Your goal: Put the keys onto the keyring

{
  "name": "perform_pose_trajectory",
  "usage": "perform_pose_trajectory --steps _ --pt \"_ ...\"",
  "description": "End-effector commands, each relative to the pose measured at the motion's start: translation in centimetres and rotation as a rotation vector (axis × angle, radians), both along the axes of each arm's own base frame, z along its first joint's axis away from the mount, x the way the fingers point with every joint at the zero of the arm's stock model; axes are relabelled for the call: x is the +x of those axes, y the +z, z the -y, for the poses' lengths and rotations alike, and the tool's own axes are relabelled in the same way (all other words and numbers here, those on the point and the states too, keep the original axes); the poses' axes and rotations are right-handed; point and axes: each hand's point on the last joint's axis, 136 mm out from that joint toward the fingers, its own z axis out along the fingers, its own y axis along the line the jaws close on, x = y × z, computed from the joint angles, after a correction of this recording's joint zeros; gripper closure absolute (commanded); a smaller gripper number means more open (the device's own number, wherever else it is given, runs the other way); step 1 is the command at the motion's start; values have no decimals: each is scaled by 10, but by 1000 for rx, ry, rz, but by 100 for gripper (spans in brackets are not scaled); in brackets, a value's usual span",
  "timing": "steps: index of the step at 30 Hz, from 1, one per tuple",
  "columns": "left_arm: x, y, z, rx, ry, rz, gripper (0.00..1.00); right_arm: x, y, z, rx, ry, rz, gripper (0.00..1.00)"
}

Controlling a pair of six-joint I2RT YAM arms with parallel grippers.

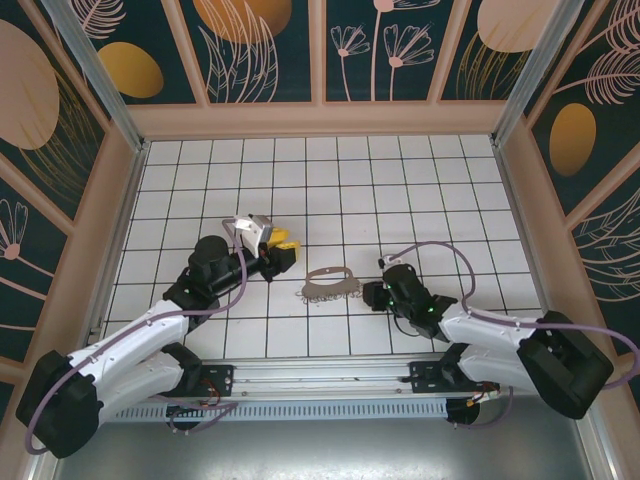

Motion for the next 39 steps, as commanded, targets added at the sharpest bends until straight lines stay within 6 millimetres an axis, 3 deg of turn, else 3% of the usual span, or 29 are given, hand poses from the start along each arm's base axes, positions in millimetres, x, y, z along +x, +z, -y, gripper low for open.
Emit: perform_pose_trajectory --steps 1,4,7,10,11,12,13,14,20,22,24,26,30,35,39 --pt "-2 24 5 -45 -28 64 54 8 6 23 -57 -115 43 70" --pt "-2 22 6 -50 -32 52 52 12 19 26 -57 -133 83 64" --pt "2 17 4 -41 -7 21 47 18 36 21 -46 -115 125 50" --pt "13 10 -2 -14 61 -13 3 26 57 16 -59 -99 179 45" --pt "17 7 -4 1 88 -25 1 30 67 15 -61 -96 206 42" --pt "21 4 -8 20 116 -34 2 33 79 13 -62 -87 246 29" --pt "24 2 -11 35 144 -42 2 36 90 11 -61 -78 282 7" --pt "29 -2 -16 56 186 -53 1 39 103 12 -65 -75 326 1" --pt "58 -23 -59 171 480 -97 1 58 154 32 -173 -125 544 1" --pt "64 -30 -86 192 633 -92 1 63 163 44 -208 -161 601 1" --pt "68 -35 -132 209 885 -78 1 70 169 61 -219 -213 659 1" --pt "69 -44 -159 212 996 -88 1 76 170 77 -190 -256 691 1" --pt "66 -54 -194 246 1157 -63 2 90 157 107 -123 -307 673 1" --pt "62 -45 -230 243 1343 44 2 98 149 165 -94 -500 730 1" --pt "70 -41 -246 238 1413 95 1 101 149 173 -105 -420 844 1"
